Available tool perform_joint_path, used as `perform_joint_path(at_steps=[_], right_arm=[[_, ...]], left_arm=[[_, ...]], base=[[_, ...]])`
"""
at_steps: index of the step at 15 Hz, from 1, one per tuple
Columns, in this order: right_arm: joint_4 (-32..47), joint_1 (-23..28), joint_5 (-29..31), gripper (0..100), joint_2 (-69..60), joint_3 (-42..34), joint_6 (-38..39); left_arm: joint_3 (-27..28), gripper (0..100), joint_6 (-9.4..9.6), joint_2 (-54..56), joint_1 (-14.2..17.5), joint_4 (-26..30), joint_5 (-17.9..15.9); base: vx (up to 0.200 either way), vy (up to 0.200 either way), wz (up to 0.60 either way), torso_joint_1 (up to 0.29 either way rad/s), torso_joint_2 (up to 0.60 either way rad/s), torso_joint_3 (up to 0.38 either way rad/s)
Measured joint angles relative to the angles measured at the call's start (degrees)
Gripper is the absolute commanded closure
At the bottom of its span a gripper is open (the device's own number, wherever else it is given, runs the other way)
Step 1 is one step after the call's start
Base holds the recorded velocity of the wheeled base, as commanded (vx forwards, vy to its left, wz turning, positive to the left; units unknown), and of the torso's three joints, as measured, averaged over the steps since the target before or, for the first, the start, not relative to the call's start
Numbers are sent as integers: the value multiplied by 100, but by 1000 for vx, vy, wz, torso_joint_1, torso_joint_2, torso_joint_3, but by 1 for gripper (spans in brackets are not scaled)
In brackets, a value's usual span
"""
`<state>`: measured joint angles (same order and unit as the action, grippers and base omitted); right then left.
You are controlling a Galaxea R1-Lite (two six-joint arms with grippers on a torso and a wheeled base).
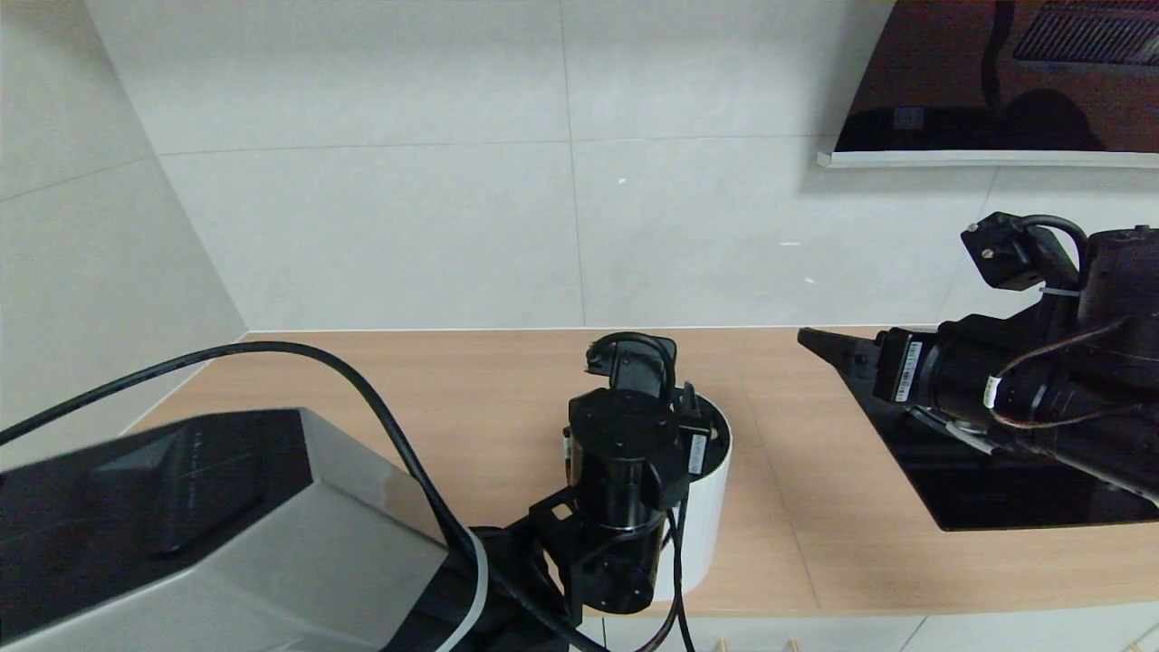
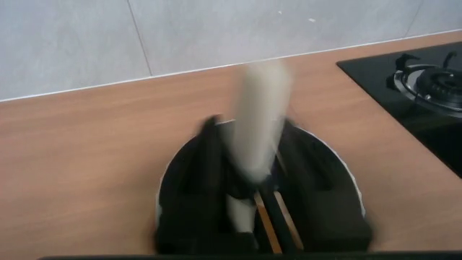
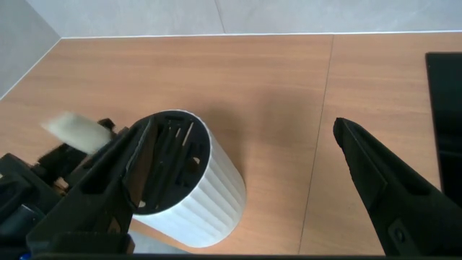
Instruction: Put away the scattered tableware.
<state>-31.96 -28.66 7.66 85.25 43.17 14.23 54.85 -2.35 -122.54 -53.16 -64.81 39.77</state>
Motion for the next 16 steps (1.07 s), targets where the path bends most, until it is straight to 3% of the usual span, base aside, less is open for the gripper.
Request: perform_joint_path(at_steps=[7, 11, 13, 16], right_arm=[[-5, 5, 0, 0, 0, -20, -6], [-230, 24, 11, 0, -52, -119, -172], [-720, 107, 4, 0, -155, -318, -319], [-1123, 260, 6, 0, -396, -452, -486]], left_arm=[[0, 0, 6, 134, 2, -55, 0], [-129, 0, 61, 958, 77, -69, -38], [-334, 0, 193, 1727, 273, -52, -271], [-926, 0, 300, 2901, 870, -30, -1106]], base=[[0, 0, 0, 0, 0, 0], [0, 0, 0, 0, 0, 0], [0, 0, 0, 0, 0, 0], [0, 0, 0, 0, 0, 0]])
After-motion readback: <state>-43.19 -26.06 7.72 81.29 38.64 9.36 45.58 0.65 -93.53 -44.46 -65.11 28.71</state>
